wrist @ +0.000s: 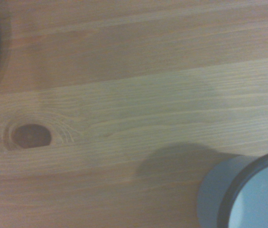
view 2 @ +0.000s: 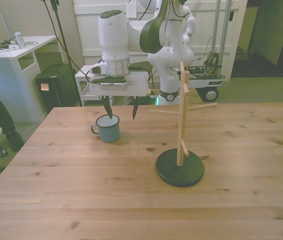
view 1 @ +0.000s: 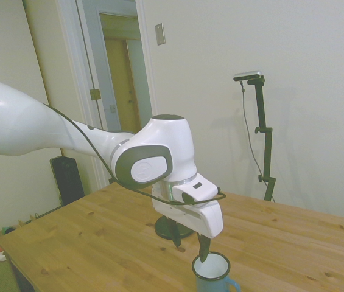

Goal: Hang the mug

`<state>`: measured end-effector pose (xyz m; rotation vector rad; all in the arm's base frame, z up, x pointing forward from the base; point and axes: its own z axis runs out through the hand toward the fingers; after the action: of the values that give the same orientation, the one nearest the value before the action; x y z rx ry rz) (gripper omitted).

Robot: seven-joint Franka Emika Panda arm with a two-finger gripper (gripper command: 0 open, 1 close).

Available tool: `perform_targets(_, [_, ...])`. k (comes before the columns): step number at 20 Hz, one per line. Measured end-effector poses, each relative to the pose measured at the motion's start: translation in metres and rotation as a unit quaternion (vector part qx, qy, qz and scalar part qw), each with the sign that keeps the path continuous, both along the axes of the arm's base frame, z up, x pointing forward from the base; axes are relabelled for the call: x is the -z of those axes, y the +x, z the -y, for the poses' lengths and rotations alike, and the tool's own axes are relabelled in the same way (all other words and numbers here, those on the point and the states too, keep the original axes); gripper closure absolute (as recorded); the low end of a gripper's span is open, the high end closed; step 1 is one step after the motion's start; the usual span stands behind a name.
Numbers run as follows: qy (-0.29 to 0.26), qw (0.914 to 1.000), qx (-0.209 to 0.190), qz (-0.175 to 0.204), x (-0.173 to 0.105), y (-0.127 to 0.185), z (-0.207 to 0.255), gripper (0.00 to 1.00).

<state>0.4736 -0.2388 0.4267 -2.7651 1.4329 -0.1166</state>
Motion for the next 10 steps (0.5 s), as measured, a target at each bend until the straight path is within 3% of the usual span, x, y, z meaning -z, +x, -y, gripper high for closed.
perform_targets(6, [0.0, 1.0, -0.001, -0.006, 0.024, 0.001, -0.002, 0.0])
perform_targets(7, [0.0, 1.0, -0.001, -0.008, 0.028, 0.001, -0.002, 1.0])
perform_targets(10, [-0.003, 1.0, -0.001, -0.005, 0.038, 0.0, -0.003, 1.0])
